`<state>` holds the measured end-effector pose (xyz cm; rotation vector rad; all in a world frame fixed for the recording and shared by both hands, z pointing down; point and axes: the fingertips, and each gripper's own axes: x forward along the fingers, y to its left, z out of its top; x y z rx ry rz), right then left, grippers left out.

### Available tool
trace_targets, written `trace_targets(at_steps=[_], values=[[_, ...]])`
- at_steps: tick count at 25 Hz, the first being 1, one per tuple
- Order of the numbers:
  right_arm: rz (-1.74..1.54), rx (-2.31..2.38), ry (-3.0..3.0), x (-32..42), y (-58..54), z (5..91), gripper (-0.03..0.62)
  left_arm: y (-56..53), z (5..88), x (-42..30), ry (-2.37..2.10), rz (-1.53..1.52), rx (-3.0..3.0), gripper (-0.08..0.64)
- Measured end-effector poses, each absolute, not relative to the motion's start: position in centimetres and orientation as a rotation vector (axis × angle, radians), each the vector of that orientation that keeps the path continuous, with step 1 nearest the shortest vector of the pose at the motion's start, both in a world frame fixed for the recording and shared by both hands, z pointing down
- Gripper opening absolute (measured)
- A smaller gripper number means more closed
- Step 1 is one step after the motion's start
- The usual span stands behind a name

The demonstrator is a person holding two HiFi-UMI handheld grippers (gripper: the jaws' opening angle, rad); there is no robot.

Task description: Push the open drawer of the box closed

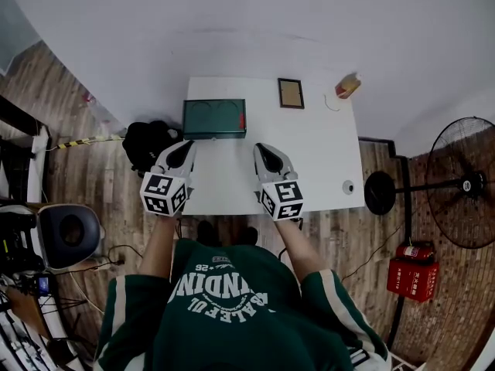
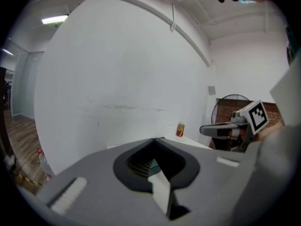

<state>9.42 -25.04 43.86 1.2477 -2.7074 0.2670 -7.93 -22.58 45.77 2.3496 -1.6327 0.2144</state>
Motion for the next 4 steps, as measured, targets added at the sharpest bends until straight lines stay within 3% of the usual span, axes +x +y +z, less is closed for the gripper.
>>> trace_targets(at_steps=[4], values=[[0.268,1.247,-2.708,9.45,-25.02,43.9,0.002,-22.64,45.95,-7.8,-1.629,0.214,2.349,0.052]])
